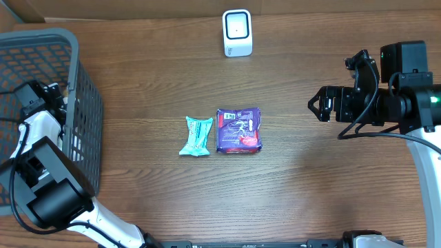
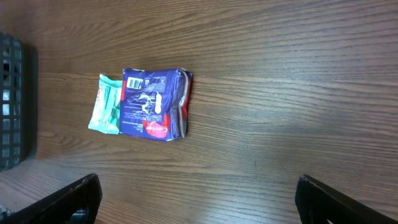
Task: Scan the item barcode
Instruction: 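Reach into the basket and grasp the white-and-gold tube with left gripper, then place the white tube beside the mint-green pack and release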
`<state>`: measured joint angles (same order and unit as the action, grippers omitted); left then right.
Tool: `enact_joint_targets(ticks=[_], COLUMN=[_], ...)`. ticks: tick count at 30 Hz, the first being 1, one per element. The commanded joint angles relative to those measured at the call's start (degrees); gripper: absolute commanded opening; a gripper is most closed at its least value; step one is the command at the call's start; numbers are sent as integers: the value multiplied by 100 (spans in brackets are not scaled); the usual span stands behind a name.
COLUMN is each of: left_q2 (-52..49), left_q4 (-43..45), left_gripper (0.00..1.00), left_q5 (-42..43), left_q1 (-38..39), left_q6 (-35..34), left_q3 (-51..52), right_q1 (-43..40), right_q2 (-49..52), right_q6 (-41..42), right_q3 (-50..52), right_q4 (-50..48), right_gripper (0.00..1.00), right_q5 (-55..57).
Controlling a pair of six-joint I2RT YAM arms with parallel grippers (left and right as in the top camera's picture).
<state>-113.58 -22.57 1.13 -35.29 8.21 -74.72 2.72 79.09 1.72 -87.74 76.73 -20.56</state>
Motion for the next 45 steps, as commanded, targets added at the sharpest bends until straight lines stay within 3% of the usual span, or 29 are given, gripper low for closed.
enact_joint_targets(ticks=[1, 5, 14, 26, 29, 32, 36, 41, 45], left_q2=[-354, -348, 254, 2111, 2739, 3222, 3392, 3082, 2771], left_q4=[-107, -144, -1410, -3077, -3338, -3670, -4350, -4752, -4625], left_gripper=[41, 4, 4, 4, 4, 4, 4, 4, 4], left_q5=[-46, -44, -4, 35, 741, 1287, 1126, 214, -756], left_q1=[-4, -4, 4, 33, 238, 817, 2044, 3521, 4168], left_q6=[33, 26, -289, -949, -1014, -1016, -1191, -2142, -2942], left_q3=[122, 13, -1392, -3357, -3429, -3427, -3316, -2590, -1692], right_q1=[22, 22, 22, 22, 22, 22, 22, 22, 22], right_q2=[9, 13, 13, 13, 13, 13, 13, 13, 13], right_q6=[48, 48, 48, 48, 48, 48, 48, 44, 44], right_q3=[-109, -109, -109, -109, -109, -109, -109, -109, -109], right_q4=[-7, -11, -13, -15, -39, -103, -142, -138, -142], right_gripper=[100, 100, 100, 100, 100, 100, 100, 100, 100], right_q5=[-13, -13, -13, -13, -13, -22, -120, -118, -118])
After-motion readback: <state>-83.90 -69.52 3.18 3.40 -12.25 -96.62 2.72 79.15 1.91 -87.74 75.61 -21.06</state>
